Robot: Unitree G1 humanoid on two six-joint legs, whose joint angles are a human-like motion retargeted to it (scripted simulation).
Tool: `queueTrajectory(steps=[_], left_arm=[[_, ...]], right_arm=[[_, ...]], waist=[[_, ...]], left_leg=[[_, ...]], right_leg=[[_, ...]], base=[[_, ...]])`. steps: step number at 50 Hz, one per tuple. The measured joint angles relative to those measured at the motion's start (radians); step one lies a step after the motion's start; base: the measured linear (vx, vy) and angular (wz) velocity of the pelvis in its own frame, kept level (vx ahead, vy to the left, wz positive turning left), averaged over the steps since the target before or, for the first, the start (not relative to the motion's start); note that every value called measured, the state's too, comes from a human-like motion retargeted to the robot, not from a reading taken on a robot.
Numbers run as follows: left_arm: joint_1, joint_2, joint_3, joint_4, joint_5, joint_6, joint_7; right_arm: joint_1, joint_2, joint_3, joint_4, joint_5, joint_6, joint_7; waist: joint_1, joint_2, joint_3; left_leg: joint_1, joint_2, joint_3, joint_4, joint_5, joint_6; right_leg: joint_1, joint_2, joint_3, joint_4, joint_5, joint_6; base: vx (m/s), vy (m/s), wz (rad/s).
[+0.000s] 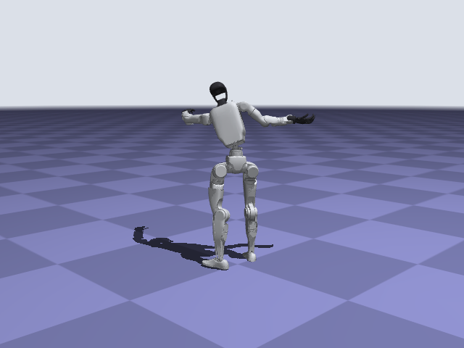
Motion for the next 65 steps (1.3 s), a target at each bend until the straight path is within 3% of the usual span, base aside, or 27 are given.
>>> queueTrajectory(steps=[3,4,5,7,8,10,11,12,13,14,15,20,25,30,33,36,45,53,60,65], left_arm=[[0.0,0.0,-0.009,0.002,0.004,-0.007,0.015],[0.0,0.0,-0.004,0.004,0.028,-0.012,-0.008],[0.0,0.0,0.006,0.007,0.064,-0.017,-0.044],[0.0,0.0,-0.017,-0.005,0.047,-0.023,-0.029],[0.0,0.0,-0.016,-0.008,0.059,-0.03,-0.038],[0.0,0.0,-0.035,-0.03,0.05,-0.039,-0.026],[0.0,0.0,-0.039,-0.038,0.052,-0.043,-0.04],[0.0,0.0,-0.039,-0.04,0.064,-0.047,-0.051],[0.0,0.0,-0.034,-0.029,0.097,-0.05,-0.058],[0.0,0.0,-0.043,-0.031,0.083,-0.051,-0.031],[0.0,0.0,-0.059,-0.039,0.045,-0.05,0.013],[0.0,0.0,-0.043,-0.022,-0.013,-0.04,-0.016],[0.0,0.0,0.036,-0.036,-0.059,-0.027,-0.041],[0.0,0.0,0.11,-0.066,-0.063,-0.014,-0.076],[0.0,0.0,0.122,-0.104,-0.05,-0.014,-0.075],[0.0,0.0,0.122,-0.144,-0.035,-0.02,-0.059],[0.0,0.0,0.092,-0.179,-0.031,-0.023,-0.055],[0.0,0.0,0.076,-0.123,-0.016,-0.006,-0.064],[0.0,0.0,0.066,-0.085,0.049,-0.006,-0.074],[0.0,0.0,0.059,-0.08,0.048,0.005,-0.076]], right_arm=[[-0.078,-0.174,-0.102,-0.101,0.006,-0.127,-0.067],[-0.08,-0.265,-0.099,-0.082,-0.171,-0.049,-0.062],[-0.068,-0.371,-0.082,-0.036,-0.435,0.088,-0.043],[-0.208,-0.476,-0.133,-0.168,-0.355,-0.026,-0.13],[-0.246,-0.545,-0.112,-0.192,-0.452,-0.004,-0.098],[-0.411,-0.639,-0.09,-0.29,-0.414,-0.082,-0.179],[-0.56,-0.651,0.009,-0.4,-0.369,-0.092,-0.027],[-0.685,-0.694,0.097,-0.423,-0.439,-0.047,0.041],[-0.76,-0.798,0.163,-0.275,-0.738,0.106,-0.06],[-0.94,-0.786,0.287,-0.297,-0.743,0.049,-0.193],[-1.173,-0.715,0.439,-0.405,-0.601,-0.114,-0.342],[-1.794,-0.436,0.959,-0.32,-0.749,0.045,-0.342],[-1.98,-0.059,1.165,-0.155,-0.922,0.277,-0.231],[-1.876,0.36,1.321,0.062,-1.121,0.554,0.05],[-1.768,0.569,1.329,0.242,-1.106,0.615,0.165],[-1.687,0.669,1.294,0.344,-1.094,0.622,0.145],[-1.652,0.672,1.252,0.346,-1.117,0.604,0.104],[-1.549,0.706,1.14,0.313,-1.073,0.556,0.085],[-1.051,0.751,1.143,0.147,-0.961,0.488,0.188],[-0.598,0.692,1.144,0.143,-0.727,0.492,0.224]], waist=[[0.003,-0.01,-0.014],[0.005,-0.013,-0.017],[0.006,-0.016,-0.019],[0.017,-0.025,-0.038],[0.022,-0.032,-0.04],[0.048,-0.049,-0.051],[0.055,-0.059,-0.05],[0.061,-0.069,-0.052],[0.062,-0.079,-0.059],[0.066,-0.084,-0.064],[0.071,-0.086,-0.069],[0.087,-0.083,-0.069],[0.144,-0.079,-0.005],[0.214,-0.079,0.069],[0.261,-0.077,0.109],[0.299,-0.073,0.136],[0.308,-0.05,0.129],[0.267,-0.036,0.118],[0.201,-0.035,0.115],[0.154,-0.017,0.119]], left_leg=[[0.005,0.006,0.008,0.002,0.003,-0.006],[0.005,0.006,0.008,0.002,0.003,-0.004],[0.004,0.005,0.006,0.003,0.003,0.002],[0.005,0.011,0.007,0.002,0.006,-0.006],[0.003,0.012,0.004,0.002,0.007,-0.002],[-0.001,0.015,0.001,0.001,0.01,-0.008],[-0.005,0.015,-0.006,0.005,0.01,-0.002],[-0.01,0.015,-0.012,0.007,0.01,0.004],[-0.017,0.016,-0.016,0.006,0.011,0.006],[-0.023,0.018,-0.019,0.006,0.013,0.001],[-0.029,0.021,-0.022,0.006,0.016,-0.007],[-0.063,0.021,-0.05,0.008,0.022,-0.002],[-0.09,0.014,-0.08,0.007,0.027,0.006],[-0.122,0.009,-0.117,0.009,0.034,0.025],[-0.144,0.008,-0.145,0.009,0.042,0.034],[-0.166,0.005,-0.172,0.0,0.055,0.034],[-0.177,-0.014,-0.215,-0.047,0.084,-0.001],[-0.149,-0.03,-0.194,-0.025,0.053,0.026],[-0.124,-0.045,-0.164,0.016,0.011,0.047],[-0.101,-0.049,-0.136,0.009,0.003,0.041]], right_leg=[[0.004,0.009,0.004,-0.006,0.008,0.0],[0.004,0.009,0.004,-0.006,0.01,0.0],[0.003,0.007,0.003,-0.005,0.011,0.0],[0.004,0.013,0.001,-0.006,0.014,0.0],[0.004,0.013,-0.001,-0.005,0.015,0.0],[0.001,0.016,-0.006,-0.004,0.019,0.0],[0.0,0.013,-0.009,-0.003,0.021,0.0],[-0.002,0.011,-0.013,-0.003,0.022,0.0],[-0.006,0.009,-0.018,-0.003,0.024,0.0],[-0.01,0.01,-0.022,-0.004,0.026,0.0],[-0.013,0.013,-0.026,-0.006,0.03,0.0],[-0.029,0.001,-0.048,-0.009,0.037,0.0],[-0.041,-0.017,-0.067,-0.005,0.037,0.0],[-0.053,-0.032,-0.095,-0.003,0.038,0.0],[-0.058,-0.039,-0.119,-0.006,0.04,0.0],[-0.066,-0.045,-0.144,-0.009,0.042,0.0],[-0.069,-0.065,-0.187,-0.003,0.027,0.0],[-0.052,-0.085,-0.157,0.01,0.011,0.0],[-0.036,-0.106,-0.117,0.02,-0.009,0.0],[-0.032,-0.1,-0.093,0.018,-0.015,0.0]], base=[[-0.01,-0.02,-0.06],[0.0,0.0,0.0],[0.0,0.0,0.0],[0.0,0.0,0.0],[0.0,0.0,0.0],[0.0,0.0,0.0],[-0.05,-0.03,0.19],[-0.05,-0.02,0.24],[-0.05,-0.02,0.24],[-0.05,-0.04,0.24],[-0.06,-0.04,0.25],[-0.06,0.0,0.31],[-0.06,0.01,0.32],[-0.07,-0.01,0.36],[-0.06,-0.03,0.44],[-0.04,-0.03,0.46],[0.0,0.01,0.27],[0.02,0.02,-0.11],[0.05,0.06,-0.25],[0.04,0.03,-0.29]])
